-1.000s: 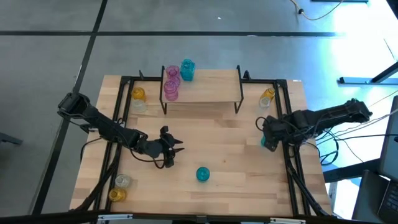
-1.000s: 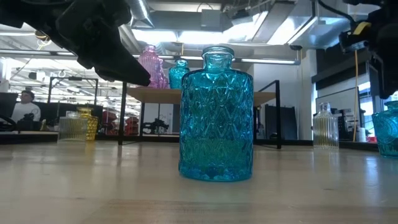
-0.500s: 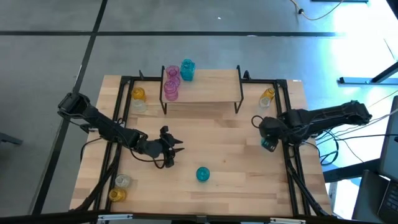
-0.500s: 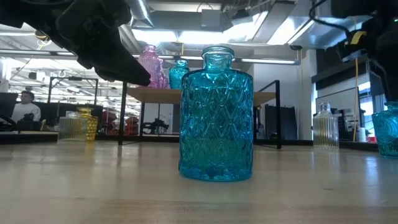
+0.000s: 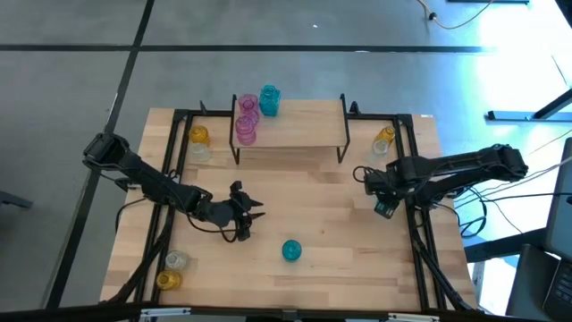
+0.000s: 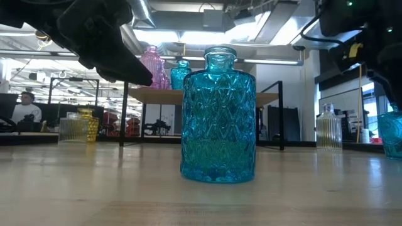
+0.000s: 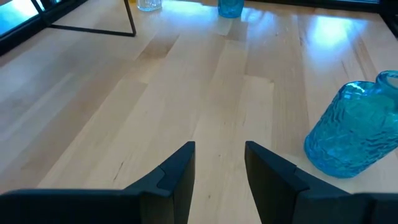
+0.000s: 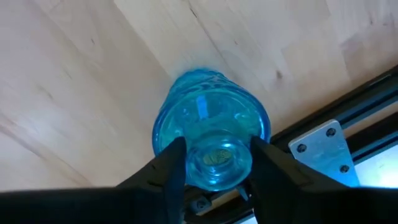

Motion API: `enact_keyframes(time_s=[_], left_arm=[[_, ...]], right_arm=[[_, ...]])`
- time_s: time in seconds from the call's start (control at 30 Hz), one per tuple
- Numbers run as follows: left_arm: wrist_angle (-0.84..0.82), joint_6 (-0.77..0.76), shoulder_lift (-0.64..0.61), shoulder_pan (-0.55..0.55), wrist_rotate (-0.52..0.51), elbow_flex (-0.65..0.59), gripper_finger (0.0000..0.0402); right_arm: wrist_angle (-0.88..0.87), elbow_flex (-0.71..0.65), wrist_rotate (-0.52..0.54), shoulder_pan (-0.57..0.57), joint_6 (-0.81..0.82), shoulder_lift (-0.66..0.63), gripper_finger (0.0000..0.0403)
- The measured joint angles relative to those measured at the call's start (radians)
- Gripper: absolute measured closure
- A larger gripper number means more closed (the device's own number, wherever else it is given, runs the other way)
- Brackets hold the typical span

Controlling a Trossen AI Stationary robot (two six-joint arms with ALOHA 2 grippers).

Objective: Sort vases onto shelf
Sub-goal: Put the right blue flower vase on the shelf aligned with the other blue flower vase

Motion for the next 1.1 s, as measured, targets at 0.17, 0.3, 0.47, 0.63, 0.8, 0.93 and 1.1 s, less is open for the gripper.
enact_keyframes(time_s=[0.17,0.3,0.47,0.63,0.8,0.93,1.1], left_arm=[[0.003,0.001,0.000,0.000,-0.001,0.000,0.0269],[0.007,0.002,0.000,0.000,-0.001,0.000,0.0269],[0.007,0.002,0.000,0.000,-0.003,0.000,0.0269],[0.006,0.002,0.000,0.000,-0.003,0.000,0.0269],[0.006,0.002,0.000,0.000,-0.004,0.000,0.0269],[0.006,0.002,0.000,0.000,-0.004,0.000,0.0269],[0.006,0.002,0.000,0.000,-0.004,0.000,0.0269]], right_arm=[[0.018,0.032,0.015,0.000,-0.052,0.003,0.0302],[0.049,0.061,0.042,0.000,-0.086,0.002,0.0306],[0.183,0.079,0.040,0.000,-0.158,0.001,0.0311],[0.317,0.079,0.053,0.000,-0.245,0.005,0.0344],[0.342,0.079,0.047,0.000,-0.249,0.008,0.0358],[0.356,0.079,-0.018,0.002,-0.244,0.009,0.0340],[0.483,0.042,-0.122,0.013,-0.265,0.009,0.0274]])
